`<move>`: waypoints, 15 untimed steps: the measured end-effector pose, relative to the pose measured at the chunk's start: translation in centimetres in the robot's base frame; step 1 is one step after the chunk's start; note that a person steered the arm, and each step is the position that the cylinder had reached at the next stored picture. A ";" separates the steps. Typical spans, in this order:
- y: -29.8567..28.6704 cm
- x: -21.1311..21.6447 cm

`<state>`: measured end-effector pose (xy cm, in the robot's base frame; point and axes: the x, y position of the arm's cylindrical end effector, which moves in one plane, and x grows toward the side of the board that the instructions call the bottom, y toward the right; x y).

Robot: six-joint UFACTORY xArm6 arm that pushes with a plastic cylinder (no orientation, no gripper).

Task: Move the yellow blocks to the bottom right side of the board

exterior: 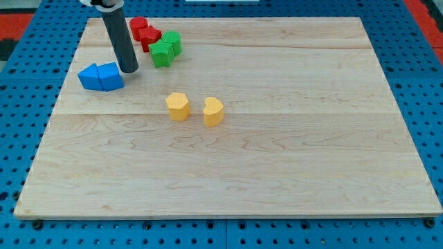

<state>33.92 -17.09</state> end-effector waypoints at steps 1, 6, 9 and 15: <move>0.0 1.1; 7.2 6.4; 23.6 13.4; 19.3 16.6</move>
<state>50.57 2.16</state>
